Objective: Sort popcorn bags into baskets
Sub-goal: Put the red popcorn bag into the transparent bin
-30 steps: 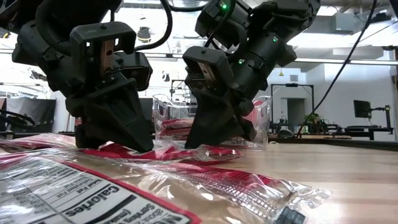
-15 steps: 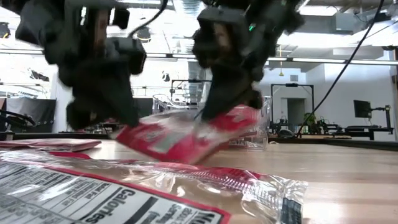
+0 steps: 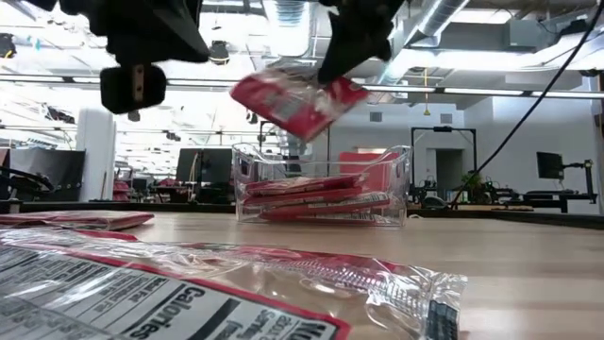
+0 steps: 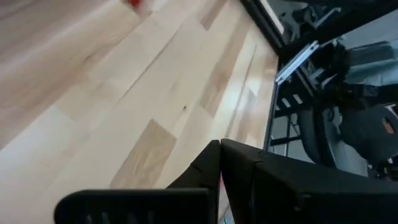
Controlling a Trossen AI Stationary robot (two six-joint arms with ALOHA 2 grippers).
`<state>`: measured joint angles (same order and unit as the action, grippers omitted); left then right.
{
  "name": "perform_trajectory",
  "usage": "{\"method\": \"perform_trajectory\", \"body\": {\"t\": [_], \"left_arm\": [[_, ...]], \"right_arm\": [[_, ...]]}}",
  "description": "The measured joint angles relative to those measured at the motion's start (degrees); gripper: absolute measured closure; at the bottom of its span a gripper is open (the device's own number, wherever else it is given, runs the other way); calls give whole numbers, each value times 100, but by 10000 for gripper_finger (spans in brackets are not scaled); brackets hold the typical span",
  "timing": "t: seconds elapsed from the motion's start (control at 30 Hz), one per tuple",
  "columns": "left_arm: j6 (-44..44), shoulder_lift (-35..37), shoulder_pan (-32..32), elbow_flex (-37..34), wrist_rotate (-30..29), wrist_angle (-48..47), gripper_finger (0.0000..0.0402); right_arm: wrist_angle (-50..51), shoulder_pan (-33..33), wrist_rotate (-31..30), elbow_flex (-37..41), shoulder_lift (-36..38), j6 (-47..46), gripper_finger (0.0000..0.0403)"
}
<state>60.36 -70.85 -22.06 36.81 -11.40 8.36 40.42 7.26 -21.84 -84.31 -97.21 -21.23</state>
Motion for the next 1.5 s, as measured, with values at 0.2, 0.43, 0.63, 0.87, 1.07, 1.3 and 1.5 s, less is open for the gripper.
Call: {"method": "perform_trajectory", "body": {"t": [0.2, 0.43, 0.63, 0.87, 1.07, 1.3, 1.5], "left_arm": [[-136, 314, -4, 2, -212, -164, 401], [-114, 372, -27, 1, -293, -652, 401], [-103, 373, -42, 4, -388, -854, 401], [-57, 373, -42, 4, -446, -997, 401], [-40, 376, -42, 7, -450, -1142, 401], [-23, 376, -42, 5, -475, -1149, 401], [-26, 376, -42, 5, -472, -1156, 401]], "right_arm": [[808, -241, -1364, -714, -213, 1478, 400], [1251, -292, -2678, -718, -788, 2628, 400], [1285, -290, -3620, -748, -1498, 3251, 399], [1295, -169, -3541, -804, -1855, 3385, 399], [1147, -54, -3193, -857, -1848, 3719, 371], [1090, -58, -2269, -1044, -1654, 3763, 296], [1453, -43, -1544, -1611, -1639, 3486, 230]]}}
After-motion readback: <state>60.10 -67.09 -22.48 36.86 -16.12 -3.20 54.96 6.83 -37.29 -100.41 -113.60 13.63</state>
